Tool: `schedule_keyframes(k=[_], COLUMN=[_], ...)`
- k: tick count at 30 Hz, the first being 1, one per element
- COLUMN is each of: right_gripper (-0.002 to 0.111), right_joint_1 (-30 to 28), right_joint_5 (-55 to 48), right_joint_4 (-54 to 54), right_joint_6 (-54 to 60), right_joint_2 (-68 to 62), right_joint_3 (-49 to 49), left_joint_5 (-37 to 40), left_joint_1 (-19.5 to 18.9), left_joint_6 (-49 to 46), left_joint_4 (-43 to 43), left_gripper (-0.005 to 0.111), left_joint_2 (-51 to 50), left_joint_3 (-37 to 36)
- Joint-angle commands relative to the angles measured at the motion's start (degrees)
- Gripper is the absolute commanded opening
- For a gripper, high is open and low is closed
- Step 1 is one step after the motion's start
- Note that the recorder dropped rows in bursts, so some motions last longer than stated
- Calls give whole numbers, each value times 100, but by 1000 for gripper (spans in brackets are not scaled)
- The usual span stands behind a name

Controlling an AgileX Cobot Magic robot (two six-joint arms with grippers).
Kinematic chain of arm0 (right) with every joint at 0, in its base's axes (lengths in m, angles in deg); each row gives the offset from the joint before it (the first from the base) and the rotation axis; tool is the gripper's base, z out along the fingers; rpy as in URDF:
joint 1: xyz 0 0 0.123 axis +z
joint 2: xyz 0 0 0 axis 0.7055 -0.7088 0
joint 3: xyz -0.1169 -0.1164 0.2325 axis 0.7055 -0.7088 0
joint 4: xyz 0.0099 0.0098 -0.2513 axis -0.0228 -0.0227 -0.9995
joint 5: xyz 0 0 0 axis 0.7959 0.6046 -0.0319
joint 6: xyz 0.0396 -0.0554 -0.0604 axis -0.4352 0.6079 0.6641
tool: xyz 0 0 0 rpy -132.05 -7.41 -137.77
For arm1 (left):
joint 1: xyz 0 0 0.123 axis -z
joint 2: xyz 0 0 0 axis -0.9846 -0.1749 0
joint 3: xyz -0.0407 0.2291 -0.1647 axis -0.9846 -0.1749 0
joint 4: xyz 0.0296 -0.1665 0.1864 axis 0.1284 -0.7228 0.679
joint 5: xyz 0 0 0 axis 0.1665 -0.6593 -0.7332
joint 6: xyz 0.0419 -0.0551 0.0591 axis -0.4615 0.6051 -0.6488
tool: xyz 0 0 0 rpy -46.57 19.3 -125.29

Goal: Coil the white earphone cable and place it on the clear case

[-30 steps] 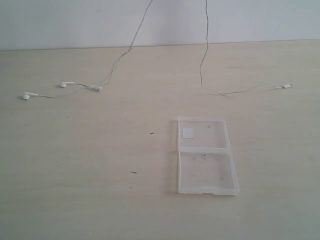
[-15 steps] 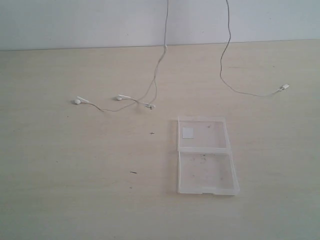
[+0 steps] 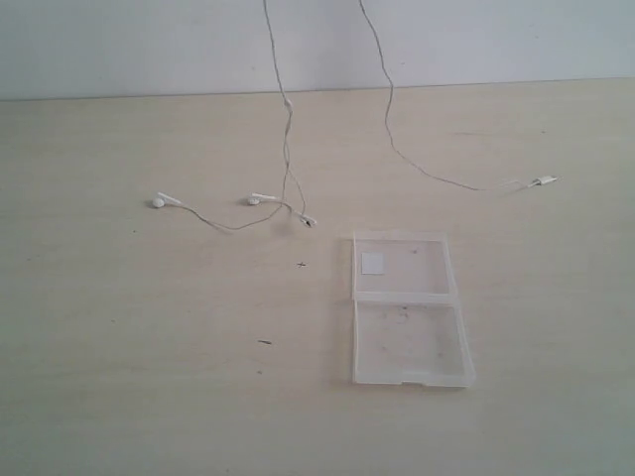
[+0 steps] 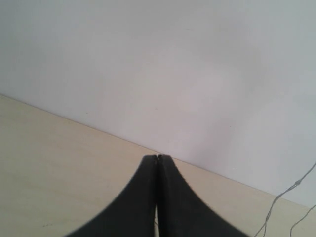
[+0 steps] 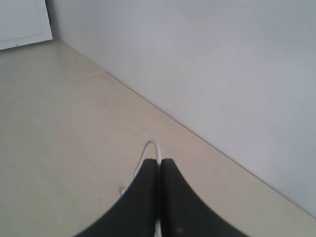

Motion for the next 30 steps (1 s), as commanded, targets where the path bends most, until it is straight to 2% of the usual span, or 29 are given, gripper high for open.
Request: schedule_keyframes(k=[1,5,10,12,14,21,30], right_gripper=[0,0,0,0,0,0,0], right_joint_1=[237,263,263,263,263,263,224], right_joint_5=[298,397,1344,1368,1474,1857,1337], right_joint_4=[40,45,-93,-93,-93,-93,-93], right_joint_6=[70,205,354,369,366,366,366], right_joint_2=[49,49,49,49,49,49,49], right_joint_3=[-20,-149,-822,-818,-818,-807,-214], left_joint_5=[-18,-18,-18,-66,-430,-394,-482], left_joint_1=[41,41,41,41,41,41,41], left_joint_6=[-24,-24,-24,-23,-23,-23,-159], left_joint_4=[-14,-14,-14,-14,-14,58,203], left_gripper=[0,0,0,0,0,0,0], left_joint_2=[40,40,40,40,40,40,40], left_joint_3=[-1,-1,-1,-1,-1,-1,-1])
